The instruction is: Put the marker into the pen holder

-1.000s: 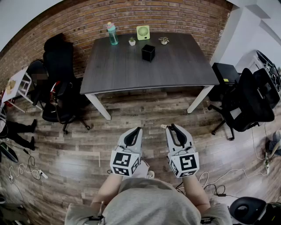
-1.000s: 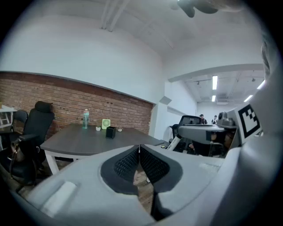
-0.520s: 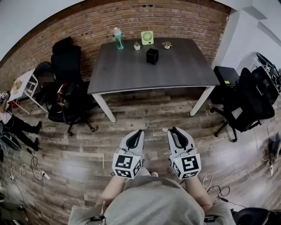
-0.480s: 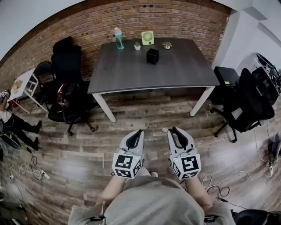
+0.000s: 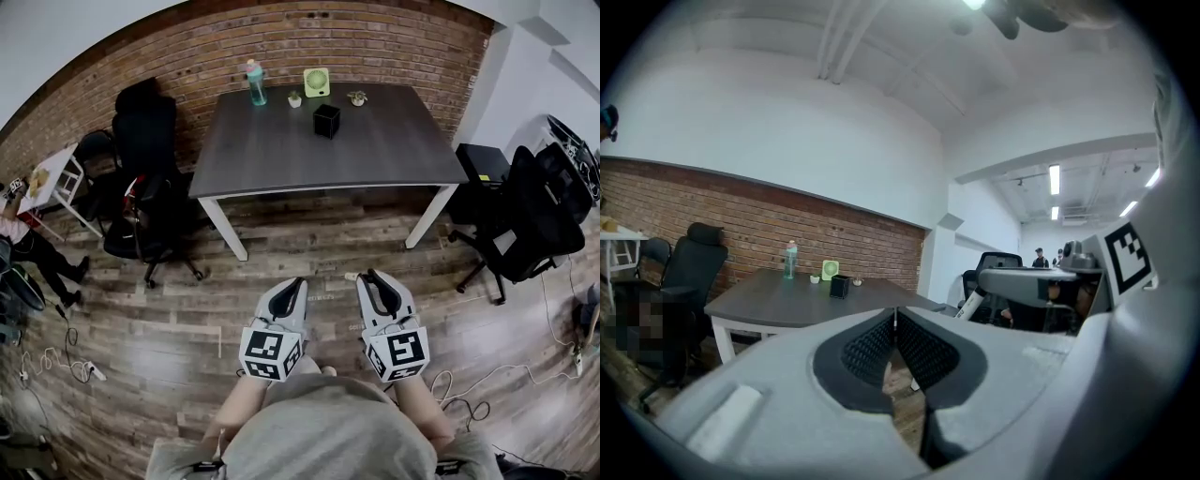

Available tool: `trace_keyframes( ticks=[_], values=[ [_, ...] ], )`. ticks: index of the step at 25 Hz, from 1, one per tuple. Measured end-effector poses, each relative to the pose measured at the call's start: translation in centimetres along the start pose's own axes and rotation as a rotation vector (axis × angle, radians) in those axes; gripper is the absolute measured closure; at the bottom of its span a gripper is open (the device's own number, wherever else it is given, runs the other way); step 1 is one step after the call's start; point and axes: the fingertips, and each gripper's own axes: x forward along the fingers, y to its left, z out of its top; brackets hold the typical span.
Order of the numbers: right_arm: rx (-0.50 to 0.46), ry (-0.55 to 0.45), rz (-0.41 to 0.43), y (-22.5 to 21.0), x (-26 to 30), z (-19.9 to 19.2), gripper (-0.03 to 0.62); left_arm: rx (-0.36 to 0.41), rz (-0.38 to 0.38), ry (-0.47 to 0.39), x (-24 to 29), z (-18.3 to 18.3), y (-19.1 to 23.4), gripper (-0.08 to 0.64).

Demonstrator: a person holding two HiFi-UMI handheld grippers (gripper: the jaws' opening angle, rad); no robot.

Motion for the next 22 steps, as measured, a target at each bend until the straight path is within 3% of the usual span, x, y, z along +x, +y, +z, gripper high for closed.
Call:
trace_keyframes(
  ticks=[22],
  values=[
    [0.028,-0.013,0.005,-1.7,0.5,-0.2,0.518,-0.009,-0.004,0.013,1.4,-0.4,-0.9,0.538]
  ],
)
